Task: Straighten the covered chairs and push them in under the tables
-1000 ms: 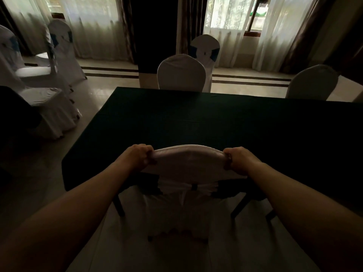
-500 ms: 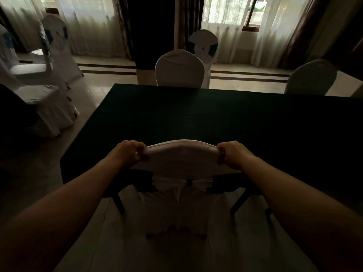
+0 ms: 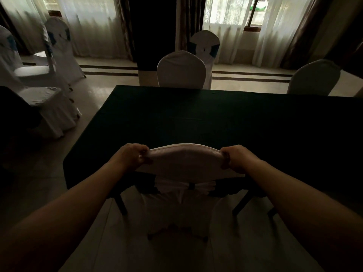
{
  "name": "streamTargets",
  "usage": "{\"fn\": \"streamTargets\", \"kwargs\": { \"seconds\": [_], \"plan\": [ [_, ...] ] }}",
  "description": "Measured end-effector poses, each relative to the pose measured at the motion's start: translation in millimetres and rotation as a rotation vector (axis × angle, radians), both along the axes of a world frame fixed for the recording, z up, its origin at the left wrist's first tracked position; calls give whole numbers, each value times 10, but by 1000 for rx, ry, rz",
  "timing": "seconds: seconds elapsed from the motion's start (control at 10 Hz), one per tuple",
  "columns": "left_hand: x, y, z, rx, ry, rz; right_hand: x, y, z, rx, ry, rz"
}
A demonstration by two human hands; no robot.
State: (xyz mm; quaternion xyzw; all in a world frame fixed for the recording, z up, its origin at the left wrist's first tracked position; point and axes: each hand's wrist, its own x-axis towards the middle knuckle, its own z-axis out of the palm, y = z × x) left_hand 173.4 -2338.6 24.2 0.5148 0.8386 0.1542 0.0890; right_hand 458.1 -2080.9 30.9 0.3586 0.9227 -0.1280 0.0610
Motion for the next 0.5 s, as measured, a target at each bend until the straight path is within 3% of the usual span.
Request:
{"fn": "streamTargets", "kwargs": {
  "seconds": [0.5],
  "plan": [
    [95, 78, 188, -117, -19, 42, -26, -102, 133, -71, -83, -68]
  ]
}}
